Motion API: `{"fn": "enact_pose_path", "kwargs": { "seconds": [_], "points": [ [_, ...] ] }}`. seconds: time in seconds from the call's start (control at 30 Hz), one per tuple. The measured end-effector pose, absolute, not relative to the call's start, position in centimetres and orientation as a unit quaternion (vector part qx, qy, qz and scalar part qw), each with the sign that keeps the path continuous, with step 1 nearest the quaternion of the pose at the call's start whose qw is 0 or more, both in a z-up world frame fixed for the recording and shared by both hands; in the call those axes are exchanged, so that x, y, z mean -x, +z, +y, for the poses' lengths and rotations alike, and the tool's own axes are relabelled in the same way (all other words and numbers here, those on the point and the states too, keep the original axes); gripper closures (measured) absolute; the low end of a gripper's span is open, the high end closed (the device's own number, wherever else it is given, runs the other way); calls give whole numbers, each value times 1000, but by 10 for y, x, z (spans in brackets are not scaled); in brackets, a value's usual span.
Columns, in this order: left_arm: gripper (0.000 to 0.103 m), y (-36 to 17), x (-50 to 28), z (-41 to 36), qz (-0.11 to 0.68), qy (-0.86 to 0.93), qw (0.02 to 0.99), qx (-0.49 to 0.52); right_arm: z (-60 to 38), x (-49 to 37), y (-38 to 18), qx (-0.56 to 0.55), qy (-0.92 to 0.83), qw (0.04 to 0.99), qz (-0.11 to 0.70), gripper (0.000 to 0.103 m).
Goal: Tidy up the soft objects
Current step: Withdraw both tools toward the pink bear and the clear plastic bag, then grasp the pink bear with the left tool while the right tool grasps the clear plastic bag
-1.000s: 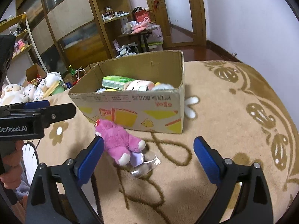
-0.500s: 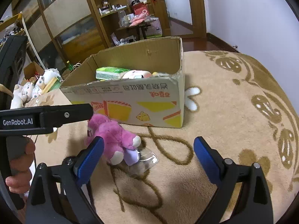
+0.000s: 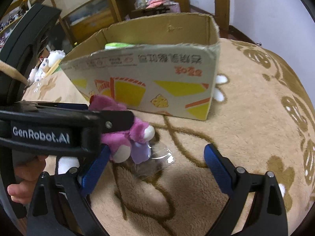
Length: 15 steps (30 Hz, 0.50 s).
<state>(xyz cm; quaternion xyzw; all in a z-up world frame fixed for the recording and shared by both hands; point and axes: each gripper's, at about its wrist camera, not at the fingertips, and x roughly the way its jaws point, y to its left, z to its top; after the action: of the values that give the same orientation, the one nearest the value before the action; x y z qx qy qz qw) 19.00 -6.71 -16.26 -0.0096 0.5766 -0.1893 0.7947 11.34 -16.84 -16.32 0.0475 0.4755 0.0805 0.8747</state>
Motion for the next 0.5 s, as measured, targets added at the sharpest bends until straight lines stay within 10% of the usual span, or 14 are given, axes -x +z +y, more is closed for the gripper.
{"fn": "enact_pose_path", "kwargs": {
  "seconds": [0.5],
  "points": [
    [21,-178,-183,-73,582,-171,795,-20,-152,-122,-187,-24,95,865,492,2]
  ]
}}
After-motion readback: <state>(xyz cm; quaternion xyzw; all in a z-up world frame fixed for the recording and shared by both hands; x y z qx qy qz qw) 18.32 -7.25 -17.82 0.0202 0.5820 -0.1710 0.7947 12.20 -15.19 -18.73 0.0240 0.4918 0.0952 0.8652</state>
